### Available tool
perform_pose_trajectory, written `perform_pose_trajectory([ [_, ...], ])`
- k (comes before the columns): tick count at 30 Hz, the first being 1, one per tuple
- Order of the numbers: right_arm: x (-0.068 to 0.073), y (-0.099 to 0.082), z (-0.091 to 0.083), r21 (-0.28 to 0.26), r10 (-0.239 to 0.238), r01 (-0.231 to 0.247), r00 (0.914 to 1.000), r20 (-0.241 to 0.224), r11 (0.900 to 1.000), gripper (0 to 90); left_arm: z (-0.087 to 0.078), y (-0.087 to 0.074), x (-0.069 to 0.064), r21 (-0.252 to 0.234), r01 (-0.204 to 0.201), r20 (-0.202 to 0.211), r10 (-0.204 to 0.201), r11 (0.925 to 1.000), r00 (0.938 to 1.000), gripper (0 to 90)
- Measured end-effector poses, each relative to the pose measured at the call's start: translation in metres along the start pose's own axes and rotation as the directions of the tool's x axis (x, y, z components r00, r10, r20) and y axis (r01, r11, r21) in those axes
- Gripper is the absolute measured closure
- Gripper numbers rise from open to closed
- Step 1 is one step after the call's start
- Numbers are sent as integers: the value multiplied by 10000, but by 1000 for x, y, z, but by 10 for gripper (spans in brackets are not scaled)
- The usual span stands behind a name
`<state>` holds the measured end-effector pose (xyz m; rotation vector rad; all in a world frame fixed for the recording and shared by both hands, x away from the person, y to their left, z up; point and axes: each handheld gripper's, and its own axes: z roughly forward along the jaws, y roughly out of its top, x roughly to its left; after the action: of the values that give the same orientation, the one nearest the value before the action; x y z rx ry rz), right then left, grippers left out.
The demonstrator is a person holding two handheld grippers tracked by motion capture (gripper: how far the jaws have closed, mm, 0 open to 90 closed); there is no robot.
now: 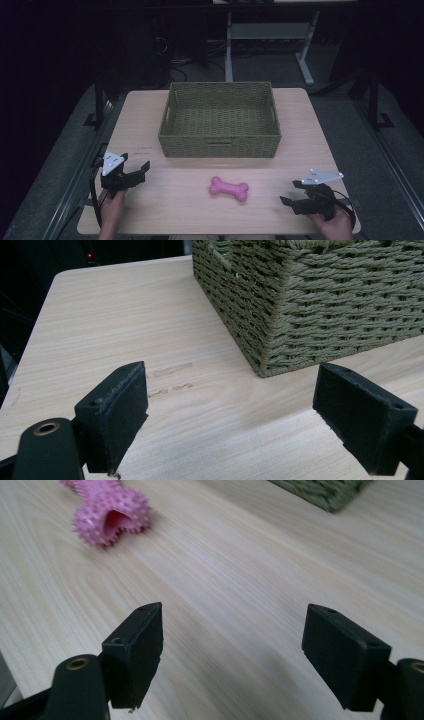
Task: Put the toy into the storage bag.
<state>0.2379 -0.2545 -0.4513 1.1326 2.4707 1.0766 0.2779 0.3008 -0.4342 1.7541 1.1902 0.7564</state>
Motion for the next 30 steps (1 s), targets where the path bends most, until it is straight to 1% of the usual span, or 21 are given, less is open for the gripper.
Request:
perform_pose_trajectory([
  [2,5,6,2,105,-208,210,9997,-136,9997,240,-1,1,0,-135,10,-22,-10,9999,10000,138],
  [3,7,9,4,162,-410,413,9990,-202,9990,239,-1,0,1,-99,13,-45,-13,9999,10000,138],
  [6,9,13,7,299,-491,500,9984,-295,9983,240,0,0,1,-64,-11,-155,10,10000,9999,139],
  [7,11,17,9,368,-577,594,9973,-455,9976,240,0,0,2,-57,1,-171,-2,10000,9999,138],
  [8,11,17,9,368,-577,594,9973,-455,9976,240,0,0,2,-50,-11,-175,10,10000,9998,138],
  [9,13,20,10,440,-697,722,9960,-565,9964,240,1,0,2,-16,-34,-203,34,10000,9998,139],
  [10,13,20,10,440,-697,722,9960,-565,9964,240,1,0,2,-16,-34,-203,34,10000,9998,139],
  [12,15,25,11,449,-778,813,9941,-750,9957,239,1,0,2,7,-49,-171,50,10000,9998,139],
  [14,17,30,13,600,-899,953,9921,-871,9936,239,0,0,2,5,-70,-172,70,10000,9998,139],
  [15,19,35,14,724,-1148,1217,9891,-919,9899,239,0,0,2,-22,-59,-171,59,10000,9998,138],
  [17,20,37,14,770,-1211,1284,9882,-937,9887,239,0,0,2,-4,-60,-185,59,10000,9998,139],
  [19,22,43,15,902,-1317,1422,9848,-1134,9857,227,0,0,3,-1,-18,-153,18,10000,9999,139],
  [20,22,43,15,902,-1317,1422,9848,-1134,9857,227,0,0,3,-1,-18,-153,18,10000,9999,139],
  [21,23,45,15,965,-1365,1491,9826,-1258,9841,228,0,0,3,-7,-24,-169,24,10000,9999,138],
  [24,23,46,17,1094,-1426,1581,9802,-1370,9813,228,1,0,3,15,-54,-177,54,10000,9998,139],
  [26,23,50,20,1283,-1462,1673,9763,-1596,9775,226,2,0,2,33,-68,-179,68,10000,9998,138],
  [28,25,55,21,1327,-1572,1829,9704,-1834,9741,227,2,0,2,21,-69,-182,69,10000,9998,138],
  [29,26,58,21,1356,-1662,1924,9688,-1837,9719,226,2,0,2,21,-87,-210,87,10000,9997,138],
  [30,26,58,21,1356,-1662,1924,9688,-1837,9719,226,2,0,2,21,-87,-210,87,10000,9997,139],
])
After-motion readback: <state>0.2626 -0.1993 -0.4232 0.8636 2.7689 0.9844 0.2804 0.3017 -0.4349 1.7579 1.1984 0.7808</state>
